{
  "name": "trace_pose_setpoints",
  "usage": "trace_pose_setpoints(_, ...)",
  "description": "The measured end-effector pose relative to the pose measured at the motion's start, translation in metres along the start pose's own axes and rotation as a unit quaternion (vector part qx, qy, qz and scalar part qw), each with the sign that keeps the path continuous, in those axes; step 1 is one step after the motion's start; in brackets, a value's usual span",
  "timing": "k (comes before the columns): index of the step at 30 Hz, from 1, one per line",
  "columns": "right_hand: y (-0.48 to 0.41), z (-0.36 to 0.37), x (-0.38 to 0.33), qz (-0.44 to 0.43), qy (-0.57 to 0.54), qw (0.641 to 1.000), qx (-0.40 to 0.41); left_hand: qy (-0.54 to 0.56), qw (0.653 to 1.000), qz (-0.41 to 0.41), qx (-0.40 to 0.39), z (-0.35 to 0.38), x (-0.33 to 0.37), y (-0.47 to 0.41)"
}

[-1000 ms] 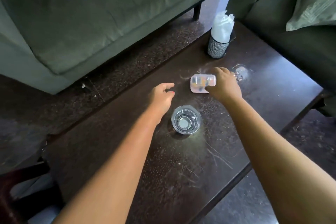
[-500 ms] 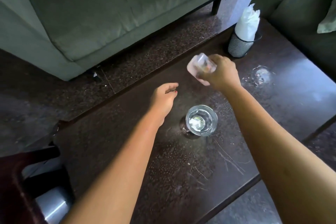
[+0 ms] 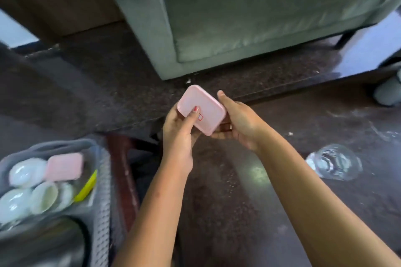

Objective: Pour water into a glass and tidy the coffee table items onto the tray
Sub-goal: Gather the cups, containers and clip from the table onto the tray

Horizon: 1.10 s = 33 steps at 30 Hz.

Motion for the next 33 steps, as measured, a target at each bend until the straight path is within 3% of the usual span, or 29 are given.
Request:
trace_pose_setpoints(3, -0.005, 0.066, -0.005, -0.028, 0.072, 0.997, -0.007, 0.039, 0.992, 0.034, 0.119, -0.061, 0.031, 0.010)
trace_pose_setpoints(8, -0.013, 0.171, 0.000, -0.054, 0.129, 0.988, -0.062, 0.100, 0.966, 0.100, 0.218, -0.137, 0.077, 0.028)
trace_pose_setpoints(13, -0.018, 0.242, 0.018, 0.015, 0.086, 0.995, -0.041, 0.180, 0.940, 0.109, 0.268, -0.191, 0.089, 0.036)
trace_pose_setpoints(17, -0.017, 0.265, 0.040, 0.040, 0.137, 0.989, 0.024, 0.141, 0.949, 0.076, 0.270, -0.218, 0.076, 0.039)
trace_pose_setpoints(19, -0.013, 0.268, 0.048, 0.021, 0.259, 0.965, 0.042, 0.110, 0.945, 0.076, 0.299, -0.226, 0.066, 0.042)
trace_pose_setpoints(22, -0.010, 0.276, 0.055, -0.010, 0.452, 0.892, 0.024, 0.064, 0.922, 0.083, 0.373, -0.232, 0.058, 0.041)
trace_pose_setpoints(27, -0.013, 0.284, 0.059, -0.009, 0.554, 0.832, -0.019, 0.089, 0.902, 0.088, 0.412, -0.234, 0.054, 0.035)
trace_pose_setpoints(29, -0.016, 0.282, 0.058, -0.022, 0.572, 0.819, -0.036, 0.081, 0.900, 0.106, 0.414, -0.234, 0.052, 0.037)
trace_pose_setpoints(33, -0.021, 0.274, 0.052, -0.067, 0.533, 0.843, -0.027, 0.064, 0.875, 0.187, 0.441, -0.230, 0.055, 0.041)
Point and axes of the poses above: each hand's wrist, its own y-axis away from the middle knuckle, its own z-axis out of the palm, x = y × z, the point moved 1 cm from there along -y, towards the middle knuckle, and after that the axes turned 9 degrees about y, right-handed, at the moved point
